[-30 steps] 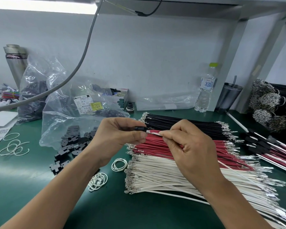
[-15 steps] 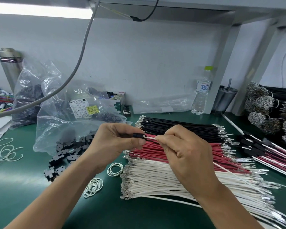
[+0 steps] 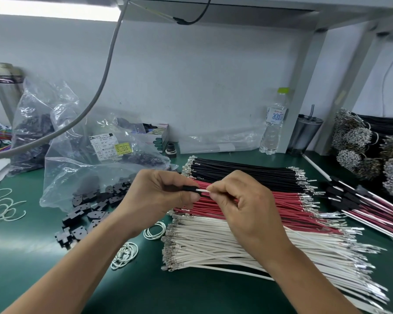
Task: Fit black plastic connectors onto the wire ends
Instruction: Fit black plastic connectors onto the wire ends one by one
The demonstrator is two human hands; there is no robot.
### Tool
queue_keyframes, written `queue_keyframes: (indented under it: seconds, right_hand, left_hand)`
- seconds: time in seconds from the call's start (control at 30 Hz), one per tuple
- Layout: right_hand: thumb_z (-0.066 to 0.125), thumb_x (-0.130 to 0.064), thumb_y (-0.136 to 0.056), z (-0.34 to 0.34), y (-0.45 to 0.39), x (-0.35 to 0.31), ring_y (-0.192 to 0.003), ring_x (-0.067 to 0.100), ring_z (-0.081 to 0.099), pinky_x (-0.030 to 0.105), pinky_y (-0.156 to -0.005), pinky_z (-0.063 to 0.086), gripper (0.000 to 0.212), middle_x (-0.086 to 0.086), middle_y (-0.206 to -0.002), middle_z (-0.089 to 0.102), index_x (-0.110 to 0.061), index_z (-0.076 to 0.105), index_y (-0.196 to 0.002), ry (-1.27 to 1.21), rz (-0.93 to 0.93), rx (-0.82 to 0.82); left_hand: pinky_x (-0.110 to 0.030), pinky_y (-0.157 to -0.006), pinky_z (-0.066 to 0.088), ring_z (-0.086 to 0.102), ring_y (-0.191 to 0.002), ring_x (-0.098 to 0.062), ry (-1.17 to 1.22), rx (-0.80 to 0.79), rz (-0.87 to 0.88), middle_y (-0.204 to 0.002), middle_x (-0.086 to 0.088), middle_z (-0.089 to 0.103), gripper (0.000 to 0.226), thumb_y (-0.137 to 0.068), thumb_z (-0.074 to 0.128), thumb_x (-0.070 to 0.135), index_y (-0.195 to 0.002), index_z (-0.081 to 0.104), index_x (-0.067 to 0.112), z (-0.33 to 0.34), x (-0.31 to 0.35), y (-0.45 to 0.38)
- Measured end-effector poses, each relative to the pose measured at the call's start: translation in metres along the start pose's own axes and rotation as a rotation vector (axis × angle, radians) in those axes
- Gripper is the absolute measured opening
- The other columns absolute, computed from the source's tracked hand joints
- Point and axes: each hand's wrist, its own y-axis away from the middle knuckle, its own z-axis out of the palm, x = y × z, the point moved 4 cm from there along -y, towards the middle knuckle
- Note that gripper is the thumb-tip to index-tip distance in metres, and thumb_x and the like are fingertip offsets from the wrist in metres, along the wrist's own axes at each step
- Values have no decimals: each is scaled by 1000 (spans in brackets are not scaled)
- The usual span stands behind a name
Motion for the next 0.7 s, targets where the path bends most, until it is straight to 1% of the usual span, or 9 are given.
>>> queue_keyframes:
  seconds: [0.03,0.1,0.17,0.3,0.43,0.5,0.57,0.63,0.7]
  right_hand:
    - [74,-16,-90,-2,-1,1,-80,7,61,24,-68,51,4,-13,-87,62,-18,76,-93,23,14,17]
    - [75,-21,-90,-4,-2,0,-77,6,60,26,-65,51,2,-14,-84,61,-20,75,-88,84,19,31]
    - [74,-19,-90,-1,-1,-3,-74,5,58,29,-63,51,5,-13,-82,59,-19,73,-85,95,4,18]
    - [72,-14,-91,5,-1,-7,-73,7,54,27,-63,48,7,-10,-82,57,-14,70,-84,123,-46,0]
    - [72,-12,-91,6,1,-6,-72,6,52,21,-63,42,7,-9,-82,56,-13,70,-84,134,-75,-20]
    - [72,-15,-92,7,2,-5,-72,5,52,24,-62,45,7,-11,-82,57,-15,70,-85,137,-87,-37]
    - [71,-23,-94,3,-2,-6,-73,4,54,27,-60,47,8,-13,-83,59,-19,71,-86,178,-112,7]
    - [67,-31,-96,-5,-8,-9,-78,5,53,23,-62,44,11,-15,-85,59,-23,71,-88,262,-149,91]
    - [58,-42,-99,-9,-10,-7,-87,6,51,20,-68,39,20,-14,-94,59,-25,69,-101,325,-147,78]
  left_hand:
    - [-34,-76,64,77,-78,-32,3,12,-3,-87,-17,79,29,-68,88,17,-95,83,12,0,0,0]
    - [-31,-74,63,78,-76,-31,-18,20,0,-85,-15,79,30,-66,88,20,-95,83,14,0,2,0]
    - [-30,-73,64,78,-74,-28,-47,5,3,-83,-13,79,27,-66,87,21,-92,83,16,0,3,1]
    - [-47,-80,64,77,-77,-33,-102,-2,4,-83,-12,79,25,-67,87,26,-91,84,21,-2,2,2]
    - [-52,-77,63,76,-74,-32,-186,-33,45,-78,-7,79,19,-68,86,32,-87,83,30,3,4,2]
    - [-49,-76,64,76,-74,-31,-187,-42,43,-79,-7,79,19,-68,86,30,-86,83,29,1,4,2]
    - [-39,-76,65,77,-75,-29,-107,-36,54,-82,-11,79,22,-68,86,24,-90,84,21,-4,6,1]
    - [-32,-74,63,77,-76,-31,-26,-12,75,-86,-16,79,27,-66,87,20,-92,83,12,-9,9,-3]
    - [-28,-71,63,77,-76,-32,54,17,83,-88,-20,78,28,-66,86,15,-92,82,6,-14,10,-5]
